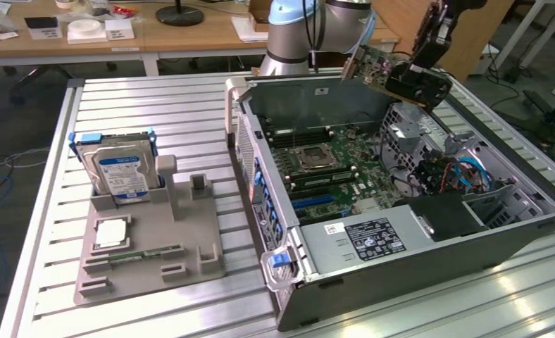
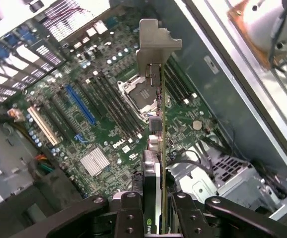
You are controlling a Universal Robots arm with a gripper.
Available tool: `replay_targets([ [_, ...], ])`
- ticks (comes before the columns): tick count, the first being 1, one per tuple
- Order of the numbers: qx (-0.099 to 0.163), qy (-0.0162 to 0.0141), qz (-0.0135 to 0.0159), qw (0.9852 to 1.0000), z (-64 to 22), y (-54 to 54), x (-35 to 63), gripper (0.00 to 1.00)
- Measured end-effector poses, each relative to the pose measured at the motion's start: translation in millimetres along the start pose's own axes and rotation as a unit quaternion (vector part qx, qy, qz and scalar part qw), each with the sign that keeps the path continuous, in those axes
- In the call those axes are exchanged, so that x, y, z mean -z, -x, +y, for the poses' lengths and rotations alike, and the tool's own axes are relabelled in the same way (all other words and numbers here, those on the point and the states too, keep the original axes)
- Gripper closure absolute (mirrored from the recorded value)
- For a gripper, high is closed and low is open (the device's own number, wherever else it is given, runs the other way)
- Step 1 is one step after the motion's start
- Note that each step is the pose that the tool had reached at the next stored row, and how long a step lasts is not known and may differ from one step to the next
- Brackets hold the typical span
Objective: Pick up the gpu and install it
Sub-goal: 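Insert the gpu into the slot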
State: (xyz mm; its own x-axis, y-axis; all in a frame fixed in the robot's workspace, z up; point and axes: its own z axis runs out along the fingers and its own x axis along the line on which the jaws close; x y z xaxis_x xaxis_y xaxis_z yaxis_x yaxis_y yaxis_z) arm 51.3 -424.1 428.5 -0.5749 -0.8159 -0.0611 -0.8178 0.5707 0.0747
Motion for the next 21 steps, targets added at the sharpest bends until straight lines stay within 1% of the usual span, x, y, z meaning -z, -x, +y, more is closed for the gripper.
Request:
replay_targets([
  [3,0.026,0.0016,0.0019,0.9997,0.0,0.0,-0.2,0.73],
  [5,0.043,0.0026,0.0032,0.9991,0.0,0.0,-0.4,0.73],
  [7,0.059,0.0036,0.0044,0.9982,0.0,0.0,-0.6,0.73],
  [10,0.084,0.0052,0.0064,0.9964,-0.1,0.0,-0.8,0.73],
  [13,0.108,0.0066,0.0080,0.9941,-0.1,-0.1,-1.2,0.73],
  [16,0.130,0.0080,0.0098,0.9914,-0.1,-0.1,-1.5,0.73],
  [19,0.152,0.0093,0.0115,0.9882,-0.1,-0.1,-1.9,0.73],
  [21,0.167,0.0102,0.0126,0.9858,-0.2,-0.1,-2.2,0.73],
])
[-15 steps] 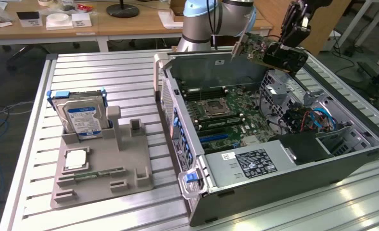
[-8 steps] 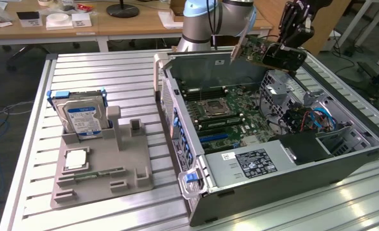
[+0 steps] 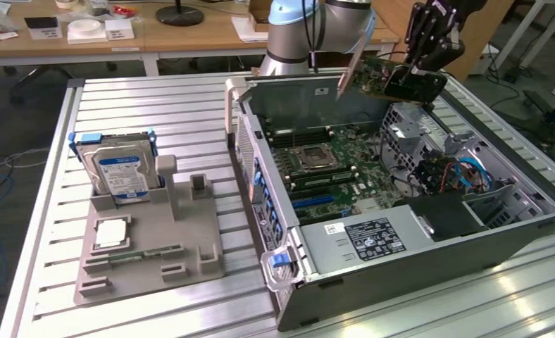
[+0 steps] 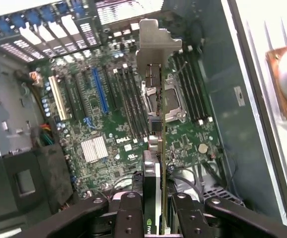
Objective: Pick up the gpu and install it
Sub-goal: 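Insert the gpu into the slot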
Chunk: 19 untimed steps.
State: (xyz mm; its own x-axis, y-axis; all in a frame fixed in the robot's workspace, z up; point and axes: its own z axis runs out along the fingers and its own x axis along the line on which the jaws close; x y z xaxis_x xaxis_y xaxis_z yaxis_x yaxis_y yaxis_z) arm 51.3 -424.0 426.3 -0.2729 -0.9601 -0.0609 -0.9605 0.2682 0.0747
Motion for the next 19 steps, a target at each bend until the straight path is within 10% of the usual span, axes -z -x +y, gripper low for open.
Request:
replay_targets([
  [12,0.078,0.0046,0.0063,0.9969,-0.1,-0.1,-1.7,0.73],
  [19,0.081,0.0048,0.0065,0.9967,-0.1,-0.1,-1.8,0.73],
])
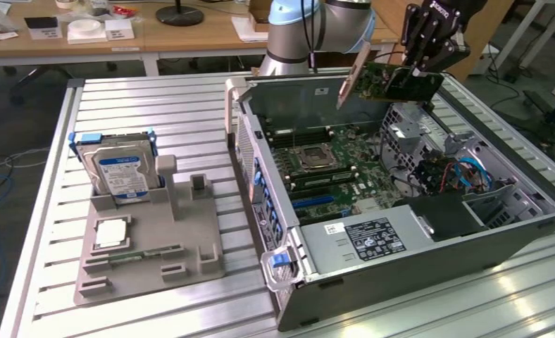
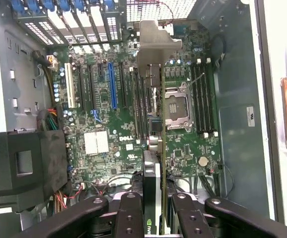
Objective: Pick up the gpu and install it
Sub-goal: 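Insert the gpu into the slot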
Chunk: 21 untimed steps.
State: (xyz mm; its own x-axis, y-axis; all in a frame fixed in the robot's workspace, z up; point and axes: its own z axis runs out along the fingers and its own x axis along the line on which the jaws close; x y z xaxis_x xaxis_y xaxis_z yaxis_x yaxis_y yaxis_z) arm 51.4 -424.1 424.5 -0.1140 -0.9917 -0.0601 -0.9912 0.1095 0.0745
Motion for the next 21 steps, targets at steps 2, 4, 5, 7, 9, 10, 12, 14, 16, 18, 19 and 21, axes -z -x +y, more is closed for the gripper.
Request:
replay_targets([
  [2,0.000,0.0000,0.0000,1.0000,0.0,0.0,0.0,0.73],
  [4,0.000,0.0000,0.0000,1.0000,0.0,0.0,0.0,0.73],
  [5,0.000,0.0000,0.0000,1.0000,0.0,0.0,0.0,0.73],
  [7,0.000,0.0000,0.0000,1.0000,0.0,0.0,0.0,0.73],
  [9,0.001,0.0001,0.0001,1.0000,0.0,0.0,-0.2,0.73],
  [10,0.004,0.0002,0.0002,1.0000,0.0,0.0,-0.4,0.73],
  [12,0.010,-0.0001,0.0006,0.9999,-0.1,0.0,-0.9,0.73],
  [14,0.017,-0.0025,0.0009,0.9999,-0.2,-0.1,-2.0,0.73],
  [16,0.023,-0.0062,0.0009,0.9997,-0.1,-0.2,-2.9,0.73],
  [18,0.027,-0.0105,0.0007,0.9996,0.0,-0.3,-3.9,0.73],
  [19,0.029,-0.0118,0.0008,0.9995,0.2,-0.3,-4.2,0.73],
  [21,0.032,-0.0129,0.0009,0.9994,1.5,-0.5,-4.7,0.73],
])
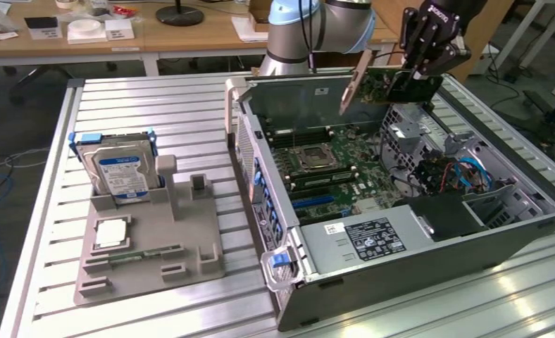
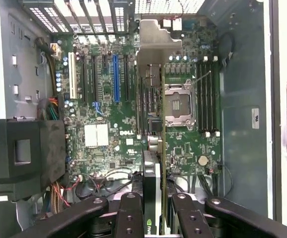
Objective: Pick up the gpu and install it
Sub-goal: 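Insert the gpu into the slot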
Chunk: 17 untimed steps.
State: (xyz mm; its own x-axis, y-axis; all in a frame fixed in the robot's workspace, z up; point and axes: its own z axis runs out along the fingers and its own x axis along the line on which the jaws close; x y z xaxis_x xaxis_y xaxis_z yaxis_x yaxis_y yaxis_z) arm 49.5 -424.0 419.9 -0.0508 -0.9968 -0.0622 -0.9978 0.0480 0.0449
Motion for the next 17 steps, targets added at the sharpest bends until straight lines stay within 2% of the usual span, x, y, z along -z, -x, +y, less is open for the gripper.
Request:
replay_targets([
  [7,0.001,-0.0005,0.0000,1.0000,8.1,-0.9,-2.8,0.73],
  [17,0.001,-0.0005,-0.0001,1.0000,8.3,-0.9,-4.2,0.73],
])
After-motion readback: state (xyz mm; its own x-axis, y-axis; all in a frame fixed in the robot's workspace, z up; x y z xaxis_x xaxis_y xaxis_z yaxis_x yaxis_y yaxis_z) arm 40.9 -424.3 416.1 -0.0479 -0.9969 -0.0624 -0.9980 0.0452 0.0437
